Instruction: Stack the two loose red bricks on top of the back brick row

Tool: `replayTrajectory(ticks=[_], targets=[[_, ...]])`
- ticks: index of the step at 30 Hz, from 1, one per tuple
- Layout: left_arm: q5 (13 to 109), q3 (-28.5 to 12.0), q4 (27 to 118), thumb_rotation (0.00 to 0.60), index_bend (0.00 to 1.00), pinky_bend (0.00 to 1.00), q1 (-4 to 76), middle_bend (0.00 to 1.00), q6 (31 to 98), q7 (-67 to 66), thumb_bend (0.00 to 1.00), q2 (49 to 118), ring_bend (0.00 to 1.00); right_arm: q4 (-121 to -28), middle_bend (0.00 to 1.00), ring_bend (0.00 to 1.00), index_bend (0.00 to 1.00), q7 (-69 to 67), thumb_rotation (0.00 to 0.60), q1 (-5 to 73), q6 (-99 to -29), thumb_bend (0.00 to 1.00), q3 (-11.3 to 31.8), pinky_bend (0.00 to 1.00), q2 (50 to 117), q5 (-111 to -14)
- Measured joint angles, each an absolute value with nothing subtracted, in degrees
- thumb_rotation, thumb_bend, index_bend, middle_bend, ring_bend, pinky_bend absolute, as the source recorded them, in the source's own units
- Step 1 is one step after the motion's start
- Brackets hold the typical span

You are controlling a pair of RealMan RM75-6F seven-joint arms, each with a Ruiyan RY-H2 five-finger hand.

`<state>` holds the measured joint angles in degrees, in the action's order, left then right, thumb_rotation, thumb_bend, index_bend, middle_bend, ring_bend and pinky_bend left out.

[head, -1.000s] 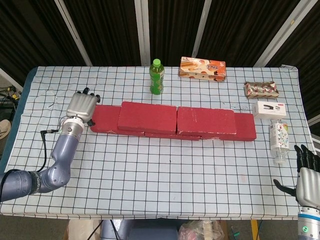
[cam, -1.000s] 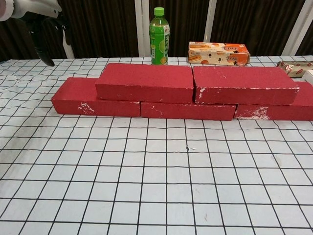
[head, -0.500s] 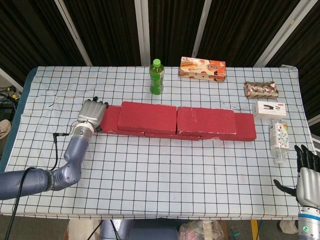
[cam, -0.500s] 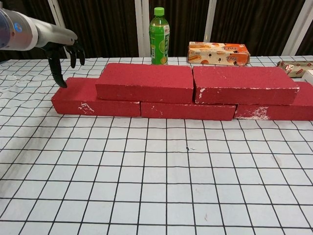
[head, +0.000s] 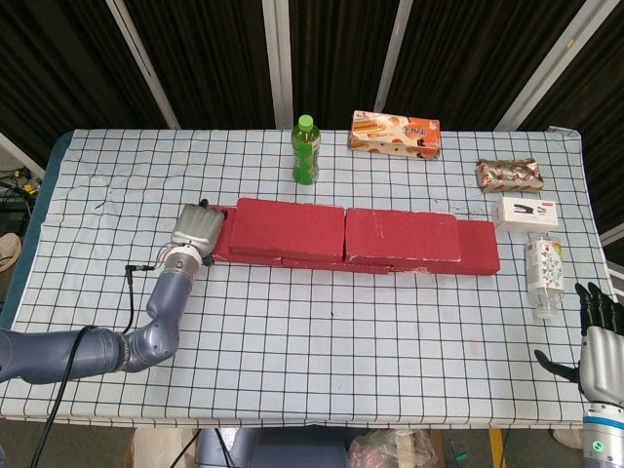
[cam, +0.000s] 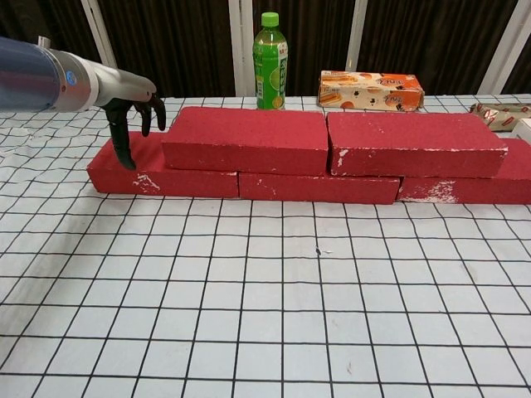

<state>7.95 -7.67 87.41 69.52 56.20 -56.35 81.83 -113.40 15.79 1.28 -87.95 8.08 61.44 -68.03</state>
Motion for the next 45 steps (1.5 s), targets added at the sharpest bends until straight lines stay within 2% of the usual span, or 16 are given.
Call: replayTrajectory(ticks=[17, 27, 32, 36, 41, 45], targets=[[7.76, -8.68, 87.19, 0.600, 0.23, 0.28, 71.24, 0.27, 57.00, -56.87, 0.00, 84.06, 0.12, -113.28, 0.00, 0.00, 0.00, 15.54, 0.600, 1.38, -87.80, 0.15, 8.01, 0.00, 61.40, -68.17], [6.55, -7.98, 88.29, 0.600, 0.27, 0.29, 71.85, 0.26, 59.66, -59.27, 0.00, 83.71, 0.12, -113.42, 0.00, 0.00, 0.00, 15.44, 0.600, 1.36, -87.78, 0.15, 7.96, 0.00, 61.31, -68.13], [1.16, -7.73, 90.58, 0.600, 0.21, 0.29, 72.04, 0.21, 61.17, -61.82, 0.00, 81.38, 0.12, -113.35, 0.00, 0.00, 0.00, 15.32, 0.600, 1.35, -87.73, 0.15, 7.95, 0.00, 61.23, -68.14], [-1.12, -8.50, 95.77, 0.600, 0.18, 0.29, 71.08, 0.16, 62.95, -61.34, 0.00, 76.07, 0.10, -113.39, 0.00, 0.00, 0.00, 15.42, 0.600, 1.42, -87.63, 0.15, 7.89, 0.00, 61.27, -68.17], [6.04, -9.12, 105.24, 0.600, 0.18, 0.27, 65.34, 0.12, 65.93, -52.62, 0.00, 68.77, 0.08, -113.58, 0.00, 0.00, 0.00, 15.75, 0.600, 1.64, -87.04, 0.15, 7.37, 0.00, 61.24, -68.94], [21.39, -6.01, 108.97, 0.600, 0.18, 0.24, 57.33, 0.09, 70.33, -44.27, 0.00, 66.15, 0.04, -113.29, 0.00, 0.00, 0.00, 16.64, 0.600, 2.15, -86.19, 0.15, 6.32, 0.00, 61.41, -71.41]])
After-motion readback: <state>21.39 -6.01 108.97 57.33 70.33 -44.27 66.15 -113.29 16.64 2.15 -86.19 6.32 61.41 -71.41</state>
